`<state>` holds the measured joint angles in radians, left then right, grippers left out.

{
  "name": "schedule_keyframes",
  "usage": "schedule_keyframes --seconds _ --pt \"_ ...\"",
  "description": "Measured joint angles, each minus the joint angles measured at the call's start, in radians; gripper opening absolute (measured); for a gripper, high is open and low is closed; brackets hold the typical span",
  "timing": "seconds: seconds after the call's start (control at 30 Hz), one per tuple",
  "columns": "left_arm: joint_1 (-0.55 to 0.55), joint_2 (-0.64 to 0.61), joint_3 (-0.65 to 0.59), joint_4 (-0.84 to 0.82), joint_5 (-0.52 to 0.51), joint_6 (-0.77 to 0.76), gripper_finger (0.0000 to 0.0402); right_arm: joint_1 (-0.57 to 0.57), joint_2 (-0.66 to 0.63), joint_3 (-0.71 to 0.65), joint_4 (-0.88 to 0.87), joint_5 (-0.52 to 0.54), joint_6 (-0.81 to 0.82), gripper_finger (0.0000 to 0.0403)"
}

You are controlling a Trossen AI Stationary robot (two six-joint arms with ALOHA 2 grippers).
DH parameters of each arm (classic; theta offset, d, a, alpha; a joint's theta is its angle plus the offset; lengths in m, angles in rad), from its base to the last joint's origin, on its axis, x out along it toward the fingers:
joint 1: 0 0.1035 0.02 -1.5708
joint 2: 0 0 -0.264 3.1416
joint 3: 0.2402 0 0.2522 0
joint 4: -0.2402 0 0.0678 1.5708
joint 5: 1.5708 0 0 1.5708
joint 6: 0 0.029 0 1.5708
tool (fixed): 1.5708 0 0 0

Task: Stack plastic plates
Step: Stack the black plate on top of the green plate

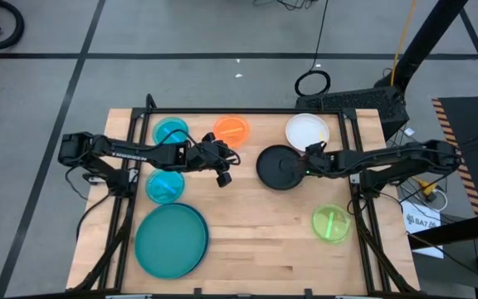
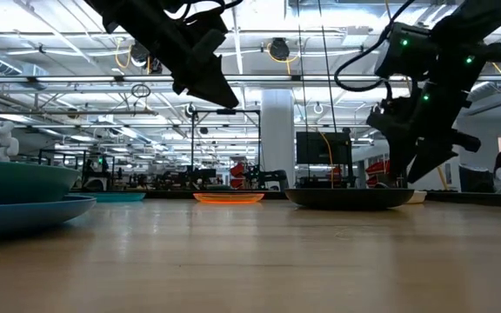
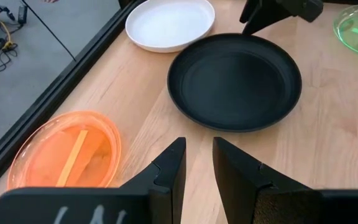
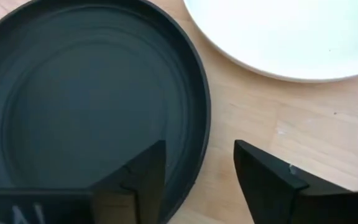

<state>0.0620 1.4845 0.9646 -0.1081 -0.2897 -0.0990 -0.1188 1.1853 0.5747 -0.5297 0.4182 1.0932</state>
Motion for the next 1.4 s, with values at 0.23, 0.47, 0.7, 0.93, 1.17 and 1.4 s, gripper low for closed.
schedule_keyframes --seconds 0.23,0.47,0.7,0.93,1.17,1.4 --pt "0.0 0.0 0.0 0.001 0.0 0.009 0.0088 0.0 0.06 0.0 0.038 0.004 0.014 0.0182" --pt "0.0 0.0 0.0 0.005 0.0 0.017 0.0088 0.0 0.133 0.0 0.082 0.005 0.022 0.0181" --pt "-0.001 0.0 0.0 0.005 0.0 0.015 0.0088 0.0 0.195 0.0 0.131 0.005 0.022 0.0179" --pt "-0.01 0.0 0.0 0.009 -0.001 0.016 0.0088 0.0 0.244 0.0 0.21 0.019 0.021 0.014" --pt "-0.02 0.0 0.0 0.009 -0.001 0.016 0.0088 -0.001 0.256 0.001 0.226 0.031 0.024 0.0084" --pt "-0.026 0.0 0.0 0.016 -0.032 0.008 0.0088 -0.001 0.257 0.001 0.259 0.031 0.003 0.005"
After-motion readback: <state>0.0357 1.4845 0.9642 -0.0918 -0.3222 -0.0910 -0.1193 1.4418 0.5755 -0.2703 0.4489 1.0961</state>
